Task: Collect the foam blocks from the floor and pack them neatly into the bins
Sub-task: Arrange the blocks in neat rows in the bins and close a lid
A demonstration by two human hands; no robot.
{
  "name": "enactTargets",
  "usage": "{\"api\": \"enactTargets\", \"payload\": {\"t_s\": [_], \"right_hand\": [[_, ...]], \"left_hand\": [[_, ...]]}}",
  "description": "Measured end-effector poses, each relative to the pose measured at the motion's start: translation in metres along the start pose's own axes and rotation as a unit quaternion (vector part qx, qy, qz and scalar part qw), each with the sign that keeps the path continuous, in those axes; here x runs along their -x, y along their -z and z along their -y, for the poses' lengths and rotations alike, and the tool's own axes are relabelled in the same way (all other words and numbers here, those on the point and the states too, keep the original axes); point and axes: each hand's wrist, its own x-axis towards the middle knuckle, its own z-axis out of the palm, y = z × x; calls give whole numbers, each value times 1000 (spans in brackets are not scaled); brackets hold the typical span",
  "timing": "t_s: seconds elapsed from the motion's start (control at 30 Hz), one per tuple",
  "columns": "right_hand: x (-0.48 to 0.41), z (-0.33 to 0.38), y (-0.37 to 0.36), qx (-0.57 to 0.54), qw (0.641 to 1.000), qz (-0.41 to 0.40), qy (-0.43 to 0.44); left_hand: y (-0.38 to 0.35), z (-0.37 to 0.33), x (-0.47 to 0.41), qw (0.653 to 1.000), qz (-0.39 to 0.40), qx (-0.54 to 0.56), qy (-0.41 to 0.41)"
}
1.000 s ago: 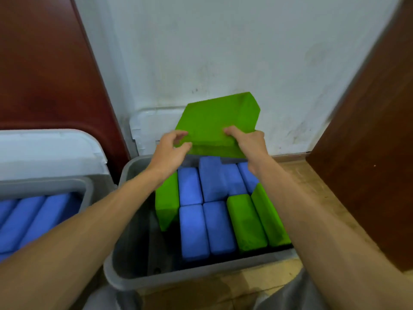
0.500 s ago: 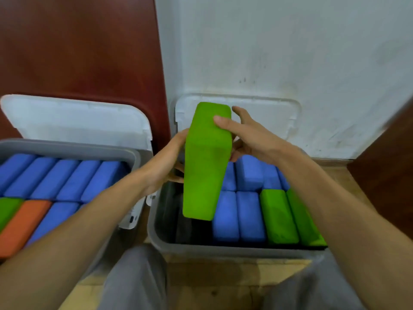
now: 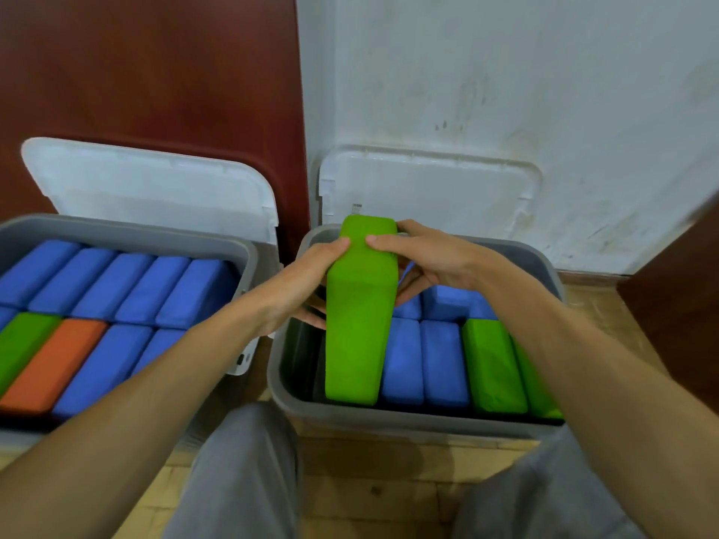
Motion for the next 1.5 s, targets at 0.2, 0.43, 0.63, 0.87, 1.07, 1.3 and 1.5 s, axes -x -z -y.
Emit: {"api": "enactTargets", "payload": {"t_s": [0.2,0.43,0.63,0.87,1.07,1.3,1.5], "right_hand": [[-5,-39,-13,112,982,87,-125],[-20,-65,-7,194,970,72,-129],[-23,-77,6,320,940,69,-102],[-24,-84,23,536,840,28,-73],[-18,-94,26,558,820,70,-109],[-17,-102,51,452,873,-179,-47],[-14,-126,60,420,889,-173,-57]], "left_hand": [[-18,35,-21,988,18,-132,77],[-12,49,-34,990,16,-93,101],[-20,72,-43,976,44,-161,137],[-28,106,-56,978,-29,-162,126],[-32,109,-60,957,-66,-273,68],[-39,94,-68,856,-11,-509,-90],[-60,65,-106,838,43,-522,-152]]}}
